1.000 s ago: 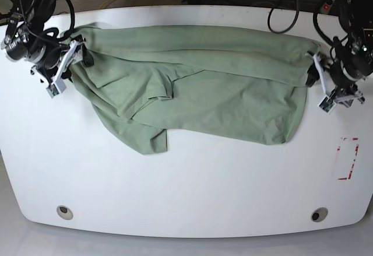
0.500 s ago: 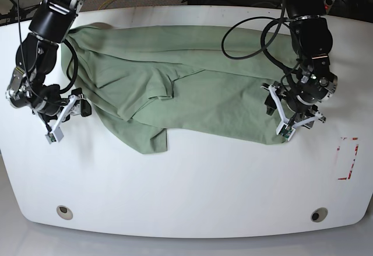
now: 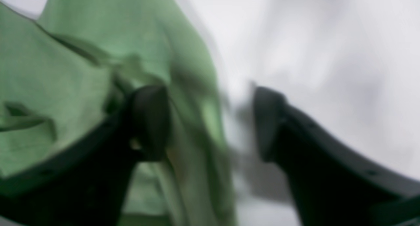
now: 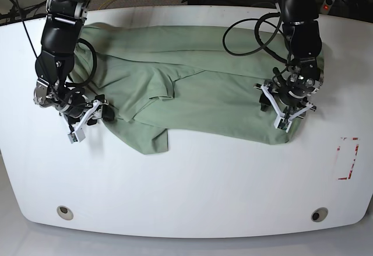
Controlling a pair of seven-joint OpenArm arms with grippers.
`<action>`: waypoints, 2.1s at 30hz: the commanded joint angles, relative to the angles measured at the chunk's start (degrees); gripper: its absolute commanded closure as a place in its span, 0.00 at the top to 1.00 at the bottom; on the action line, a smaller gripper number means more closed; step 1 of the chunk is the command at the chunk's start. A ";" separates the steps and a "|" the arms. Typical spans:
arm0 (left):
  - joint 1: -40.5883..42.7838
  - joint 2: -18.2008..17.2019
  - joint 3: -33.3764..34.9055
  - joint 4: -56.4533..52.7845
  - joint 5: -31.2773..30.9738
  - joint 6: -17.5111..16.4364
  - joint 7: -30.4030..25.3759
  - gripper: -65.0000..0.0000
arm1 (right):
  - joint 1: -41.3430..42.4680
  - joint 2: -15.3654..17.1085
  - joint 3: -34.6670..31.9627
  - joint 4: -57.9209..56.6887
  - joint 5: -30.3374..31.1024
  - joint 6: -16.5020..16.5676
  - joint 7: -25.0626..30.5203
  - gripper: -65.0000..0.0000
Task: Fold the T-shirt properly
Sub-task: 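Move both grippers onto the shirt body and grasp the fabric, then drag the shirt edge with the right gripper toward its corner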
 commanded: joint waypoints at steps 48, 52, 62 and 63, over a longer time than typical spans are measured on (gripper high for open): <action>0.17 -4.47 -4.76 6.11 0.60 -5.72 0.49 0.55 | -15.52 -1.95 8.98 41.43 0.28 -0.10 -23.89 0.64; 0.17 -4.47 -4.76 6.11 0.60 -5.72 0.49 0.55 | -19.74 -1.86 11.36 41.60 2.74 -0.10 -24.16 0.64; 0.25 -4.82 -4.93 2.85 0.60 -5.81 0.49 0.55 | -25.71 -2.12 12.24 40.37 7.84 -0.10 -22.75 0.64; 0.25 -4.82 -4.93 2.77 0.60 -5.81 0.49 0.55 | -25.71 -2.04 12.24 40.11 7.84 -0.10 -22.49 0.63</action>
